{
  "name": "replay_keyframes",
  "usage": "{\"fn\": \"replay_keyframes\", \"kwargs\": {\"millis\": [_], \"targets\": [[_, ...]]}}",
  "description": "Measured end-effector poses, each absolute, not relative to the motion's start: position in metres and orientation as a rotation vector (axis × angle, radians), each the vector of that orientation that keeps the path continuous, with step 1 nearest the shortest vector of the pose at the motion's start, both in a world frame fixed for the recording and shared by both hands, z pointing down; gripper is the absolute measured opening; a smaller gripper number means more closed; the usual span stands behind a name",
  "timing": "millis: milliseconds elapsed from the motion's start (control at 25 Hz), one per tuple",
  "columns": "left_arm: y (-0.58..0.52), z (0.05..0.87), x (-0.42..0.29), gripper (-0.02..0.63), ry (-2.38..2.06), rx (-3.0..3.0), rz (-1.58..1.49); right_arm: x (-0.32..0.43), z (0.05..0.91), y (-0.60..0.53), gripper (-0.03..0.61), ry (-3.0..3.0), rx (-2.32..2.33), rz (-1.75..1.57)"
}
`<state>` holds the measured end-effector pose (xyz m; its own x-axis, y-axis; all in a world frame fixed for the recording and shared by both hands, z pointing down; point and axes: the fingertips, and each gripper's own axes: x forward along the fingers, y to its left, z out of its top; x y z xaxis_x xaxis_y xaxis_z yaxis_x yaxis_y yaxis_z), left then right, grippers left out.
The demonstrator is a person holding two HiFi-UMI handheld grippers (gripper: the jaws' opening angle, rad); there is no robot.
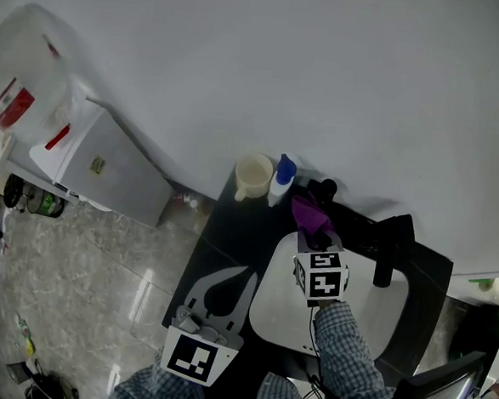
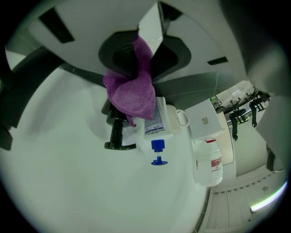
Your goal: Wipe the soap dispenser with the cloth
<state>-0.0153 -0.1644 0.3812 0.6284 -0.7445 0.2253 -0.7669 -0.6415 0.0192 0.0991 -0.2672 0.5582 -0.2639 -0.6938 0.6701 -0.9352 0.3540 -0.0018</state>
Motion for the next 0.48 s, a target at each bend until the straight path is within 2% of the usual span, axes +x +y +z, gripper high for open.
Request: {"fn": "replay_keyframes", "kwargs": {"millis": [240, 480], "targets": [[-0.165, 0.378, -0.015, 0.002, -1.273, 2.732, 0.275, 0.105, 0.539, -0.259, 0.075, -2.068, 1.429, 0.538], [-0.167, 0.375, -0.011, 0.002, -1.262, 2.735, 0.245, 0.116, 0.484, -0.253, 0.075, -2.134, 1.533, 0.477]]}}
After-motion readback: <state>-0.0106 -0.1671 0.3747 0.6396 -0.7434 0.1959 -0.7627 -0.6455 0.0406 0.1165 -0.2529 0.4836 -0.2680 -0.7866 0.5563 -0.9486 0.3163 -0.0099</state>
